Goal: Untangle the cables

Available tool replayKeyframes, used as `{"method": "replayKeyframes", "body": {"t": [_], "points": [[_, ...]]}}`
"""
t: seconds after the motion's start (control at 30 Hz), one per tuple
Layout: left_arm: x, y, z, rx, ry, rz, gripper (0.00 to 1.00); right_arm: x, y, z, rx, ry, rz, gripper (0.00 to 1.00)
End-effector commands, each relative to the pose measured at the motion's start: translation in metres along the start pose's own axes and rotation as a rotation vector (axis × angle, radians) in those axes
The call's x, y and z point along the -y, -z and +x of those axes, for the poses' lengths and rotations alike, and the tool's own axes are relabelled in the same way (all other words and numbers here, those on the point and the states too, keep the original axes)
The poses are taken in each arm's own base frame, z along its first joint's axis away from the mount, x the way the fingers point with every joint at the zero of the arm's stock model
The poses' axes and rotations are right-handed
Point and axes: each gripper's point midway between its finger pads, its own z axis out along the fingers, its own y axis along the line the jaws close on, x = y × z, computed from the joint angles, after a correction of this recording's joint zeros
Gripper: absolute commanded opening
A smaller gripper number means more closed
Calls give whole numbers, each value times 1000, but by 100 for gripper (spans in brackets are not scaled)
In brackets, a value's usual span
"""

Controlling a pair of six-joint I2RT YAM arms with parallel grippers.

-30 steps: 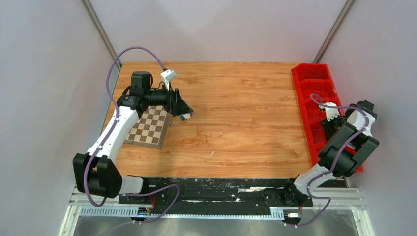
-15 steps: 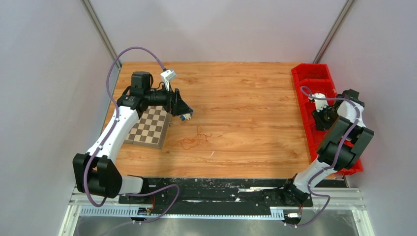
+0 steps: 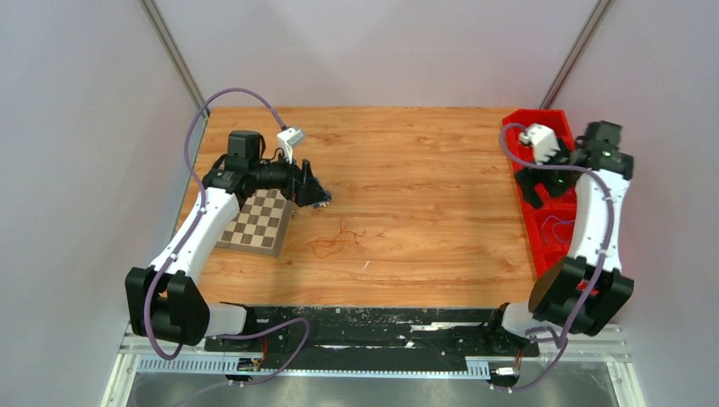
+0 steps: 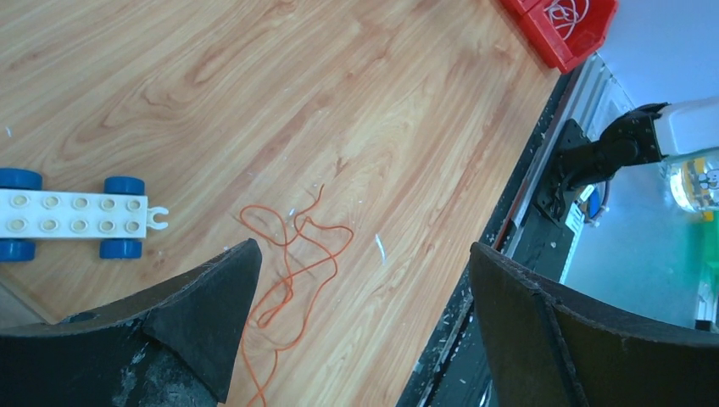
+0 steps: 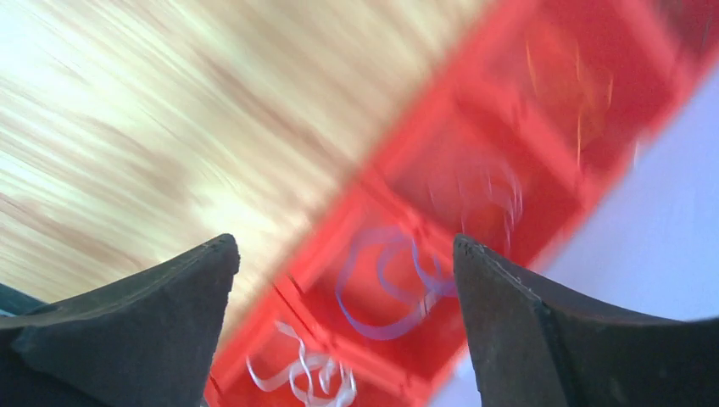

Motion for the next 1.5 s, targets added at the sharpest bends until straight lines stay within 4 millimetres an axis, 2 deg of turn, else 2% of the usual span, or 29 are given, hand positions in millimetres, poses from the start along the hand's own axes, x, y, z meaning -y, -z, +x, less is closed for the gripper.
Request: {"method": "replayKeyframes", "body": {"t": [0.0, 0.1, 0.2, 0.3, 0.4, 0.5, 0.6, 0.77, 0.83, 0.87, 1.0, 1.1, 1.13, 1.27, 1.37, 1.47], "points": [[-3, 9, -10, 54, 9, -49, 100, -103, 1, -101, 236, 67, -206, 99], [-17, 19, -12, 93, 83, -95, 100, -174, -23, -156, 340, 121, -328, 100], [-37, 38, -12, 146, 193, -144, 100, -257, -53, -194, 379, 192, -466, 100], [-46, 53, -7, 170, 244, -177, 100, -333, -75, -209, 378, 348, -595, 100], [-49, 65, 1, 186, 243, -230, 100, -387, -101, -212, 388, 570, -635, 100], [-50, 74, 7, 200, 253, -263, 100, -420, -129, -218, 407, 720, -648, 100], [-45, 78, 10, 207, 249, -270, 100, -439, -153, -225, 404, 810, -662, 100], [-40, 82, 9, 220, 220, -278, 100, -467, -179, -232, 411, 891, -703, 98], [-39, 82, 9, 221, 215, -282, 100, -474, -188, -231, 400, 893, -719, 93], [-39, 83, 9, 221, 212, -282, 100, -476, -194, -230, 392, 893, -723, 86], [-39, 84, 8, 223, 203, -289, 100, -470, -212, -223, 354, 918, -687, 39], [-39, 84, 3, 227, 194, -283, 100, -459, -198, -225, 376, 937, -667, 5], [-41, 84, 2, 229, 192, -281, 100, -455, -188, -228, 393, 932, -663, 0], [-44, 82, -12, 243, 178, -252, 100, -419, -130, -255, 490, 847, -633, 0], [-44, 79, -22, 259, 162, -220, 99, -374, -81, -273, 538, 736, -611, 0], [-40, 68, -31, 251, 115, -180, 98, -322, -45, -280, 566, 621, -561, 0]]}}
